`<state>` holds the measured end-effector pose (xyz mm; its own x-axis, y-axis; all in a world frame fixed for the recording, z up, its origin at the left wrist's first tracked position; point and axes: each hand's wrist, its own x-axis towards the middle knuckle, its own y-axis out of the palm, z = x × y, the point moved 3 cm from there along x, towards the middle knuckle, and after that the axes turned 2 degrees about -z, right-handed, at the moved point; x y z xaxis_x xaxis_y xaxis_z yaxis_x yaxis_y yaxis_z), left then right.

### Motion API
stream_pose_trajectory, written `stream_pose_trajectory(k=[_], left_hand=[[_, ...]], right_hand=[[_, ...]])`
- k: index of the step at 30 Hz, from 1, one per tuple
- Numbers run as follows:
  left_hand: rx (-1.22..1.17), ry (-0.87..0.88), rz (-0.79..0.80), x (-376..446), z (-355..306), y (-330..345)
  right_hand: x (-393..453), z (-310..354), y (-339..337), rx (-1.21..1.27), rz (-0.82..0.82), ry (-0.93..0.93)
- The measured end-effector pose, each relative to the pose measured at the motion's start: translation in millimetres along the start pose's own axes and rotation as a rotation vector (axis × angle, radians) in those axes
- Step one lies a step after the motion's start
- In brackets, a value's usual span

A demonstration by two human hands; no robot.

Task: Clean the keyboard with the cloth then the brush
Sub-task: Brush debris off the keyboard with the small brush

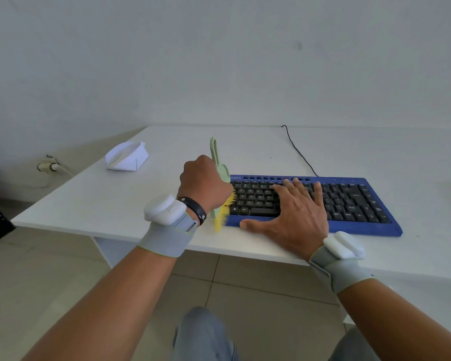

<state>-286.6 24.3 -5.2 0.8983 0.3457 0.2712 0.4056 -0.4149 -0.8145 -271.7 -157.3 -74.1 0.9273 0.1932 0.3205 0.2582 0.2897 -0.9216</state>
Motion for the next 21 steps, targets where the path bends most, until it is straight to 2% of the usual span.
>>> stream_pose_trajectory(k=[5, 10, 12, 17, 21], left_hand=[[0.03, 0.017, 0.042, -2.0, -10.2, -19.9], [-0.077, 0.035, -0.142, 24.7, -21.5, -31.2], [-0.127, 0.065, -0.164, 39.7, -27.0, -19.7], [-0.169, 0.078, -0.12, 58.3, -39.0, 20.0], [-0.058, 0.052, -0.03, 48.8, -37.5, 32.5]], right_hand=[[1.6, -0.9, 0.5, 0.007, -0.008, 0.006], [3.3, -2.3, 3.4, 0.012, -0.025, -0.005], [3.0, -2.1, 3.1, 0.024, -0.037, -0.007], [1.5, -2.5, 3.6, 0.04, -0.055, 0.002], [1.9, -2.5, 5.5, 0.054, -0.053, 0.018]])
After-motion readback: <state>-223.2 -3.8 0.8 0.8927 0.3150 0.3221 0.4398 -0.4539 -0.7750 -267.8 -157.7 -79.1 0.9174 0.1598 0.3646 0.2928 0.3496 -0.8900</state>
